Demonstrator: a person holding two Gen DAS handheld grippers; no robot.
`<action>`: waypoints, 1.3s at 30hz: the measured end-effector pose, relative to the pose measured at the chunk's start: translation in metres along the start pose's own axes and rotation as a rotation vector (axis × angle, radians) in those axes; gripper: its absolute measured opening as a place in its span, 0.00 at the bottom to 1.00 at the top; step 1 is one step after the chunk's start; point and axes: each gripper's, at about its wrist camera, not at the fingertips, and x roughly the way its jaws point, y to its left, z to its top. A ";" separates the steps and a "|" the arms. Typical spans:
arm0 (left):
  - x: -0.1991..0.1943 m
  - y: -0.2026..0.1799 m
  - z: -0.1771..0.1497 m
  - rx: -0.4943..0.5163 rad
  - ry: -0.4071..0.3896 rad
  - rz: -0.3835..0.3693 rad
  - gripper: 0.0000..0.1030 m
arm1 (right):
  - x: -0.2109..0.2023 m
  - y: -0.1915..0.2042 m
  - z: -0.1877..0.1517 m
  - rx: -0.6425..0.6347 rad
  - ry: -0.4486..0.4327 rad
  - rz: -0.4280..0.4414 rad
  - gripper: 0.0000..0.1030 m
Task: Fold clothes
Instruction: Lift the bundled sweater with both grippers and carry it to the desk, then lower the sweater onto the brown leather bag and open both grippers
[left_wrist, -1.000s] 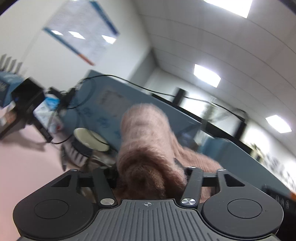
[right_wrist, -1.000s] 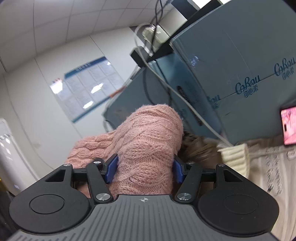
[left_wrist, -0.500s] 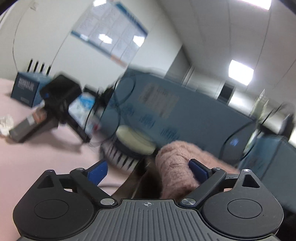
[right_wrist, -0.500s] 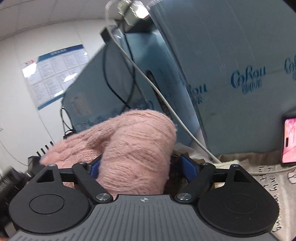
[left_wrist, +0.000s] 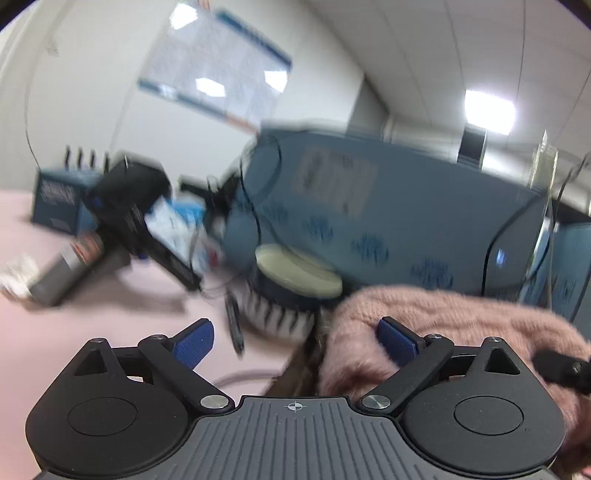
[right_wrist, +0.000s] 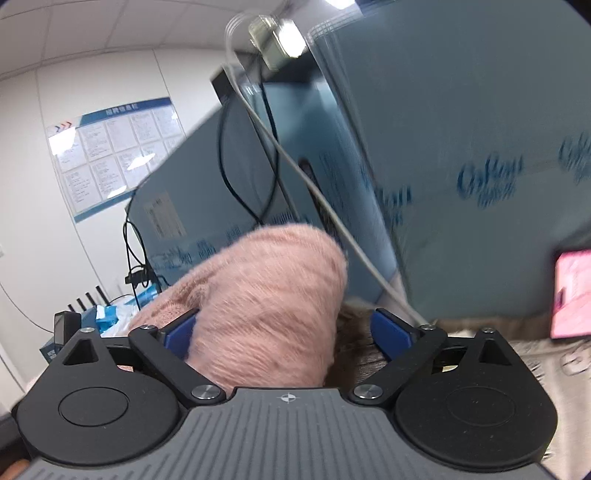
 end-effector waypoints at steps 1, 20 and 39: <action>-0.007 0.000 0.001 -0.001 -0.047 0.003 0.96 | -0.008 0.002 0.001 -0.019 -0.007 -0.002 0.95; -0.147 -0.055 -0.018 0.029 -0.236 0.012 1.00 | -0.110 -0.029 -0.029 -0.043 -0.101 0.028 1.00; -0.168 -0.117 -0.066 0.339 -0.293 0.194 1.00 | -0.120 -0.036 -0.038 -0.195 -0.241 0.041 1.00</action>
